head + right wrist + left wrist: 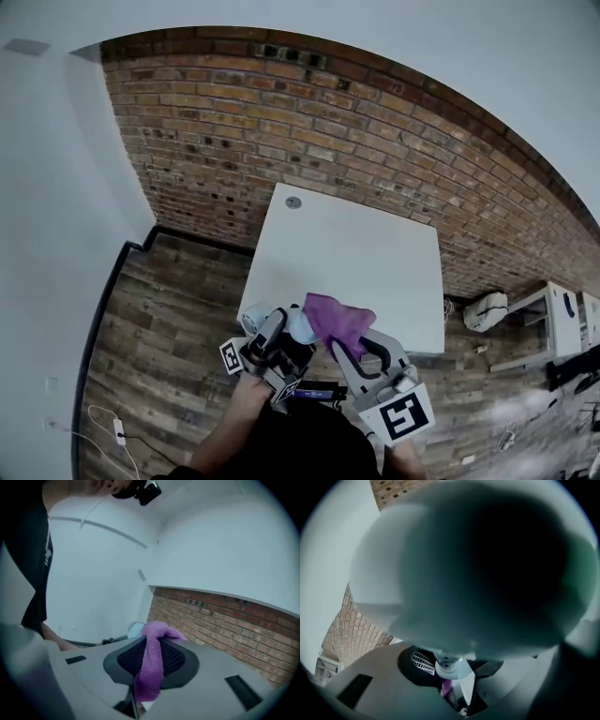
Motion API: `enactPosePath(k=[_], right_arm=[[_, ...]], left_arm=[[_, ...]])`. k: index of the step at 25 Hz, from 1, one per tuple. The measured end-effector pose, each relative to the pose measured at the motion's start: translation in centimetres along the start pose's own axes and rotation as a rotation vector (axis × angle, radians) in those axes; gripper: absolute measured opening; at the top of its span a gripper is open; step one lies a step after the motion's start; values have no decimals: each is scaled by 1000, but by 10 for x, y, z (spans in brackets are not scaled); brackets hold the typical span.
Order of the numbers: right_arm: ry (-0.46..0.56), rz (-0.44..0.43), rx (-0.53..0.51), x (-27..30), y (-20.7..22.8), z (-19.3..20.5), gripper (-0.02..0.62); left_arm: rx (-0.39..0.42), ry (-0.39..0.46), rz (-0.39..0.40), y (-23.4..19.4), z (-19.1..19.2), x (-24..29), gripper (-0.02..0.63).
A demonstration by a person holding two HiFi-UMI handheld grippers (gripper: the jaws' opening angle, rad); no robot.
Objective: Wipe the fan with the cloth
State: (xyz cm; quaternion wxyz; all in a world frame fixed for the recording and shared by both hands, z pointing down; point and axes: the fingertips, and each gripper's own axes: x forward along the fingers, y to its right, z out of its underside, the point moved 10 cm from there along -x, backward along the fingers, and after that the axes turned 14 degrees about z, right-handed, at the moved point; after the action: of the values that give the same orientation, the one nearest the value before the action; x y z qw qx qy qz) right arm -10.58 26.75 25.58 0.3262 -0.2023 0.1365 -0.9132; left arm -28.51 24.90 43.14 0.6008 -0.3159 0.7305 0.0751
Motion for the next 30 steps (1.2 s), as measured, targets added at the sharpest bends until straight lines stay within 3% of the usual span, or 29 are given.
enactPosePath(k=[2, 5, 9, 13, 15, 18, 21, 25, 30], right_arm=[[17, -86, -8, 2, -17, -13, 66], [58, -117, -32, 14, -32, -21, 66], [46, -155, 71, 21, -16, -5, 66], [-78, -14, 128, 24, 14, 22, 66], [-71, 43, 164, 20, 25, 21, 66], [60, -17, 147, 7, 12, -5, 65], [15, -81, 32, 8, -23, -12, 65], [18, -22, 37, 16, -24, -3, 66], [-102, 112, 70, 23, 18, 35, 66]], left_arm=[[14, -19, 0, 0, -2, 6, 163], [16, -18, 8, -1, 1, 14, 163], [24, -17, 7, -3, -1, 12, 163], [17, -44, 15, -2, 3, 7, 163], [18, -59, 8, -2, 3, 7, 162], [6, -60, -10, -4, 5, 4, 163], [-19, -37, -10, -8, 10, 2, 161], [-25, -36, -5, -9, 12, 1, 161], [-3, -63, 4, -5, 13, 0, 161]])
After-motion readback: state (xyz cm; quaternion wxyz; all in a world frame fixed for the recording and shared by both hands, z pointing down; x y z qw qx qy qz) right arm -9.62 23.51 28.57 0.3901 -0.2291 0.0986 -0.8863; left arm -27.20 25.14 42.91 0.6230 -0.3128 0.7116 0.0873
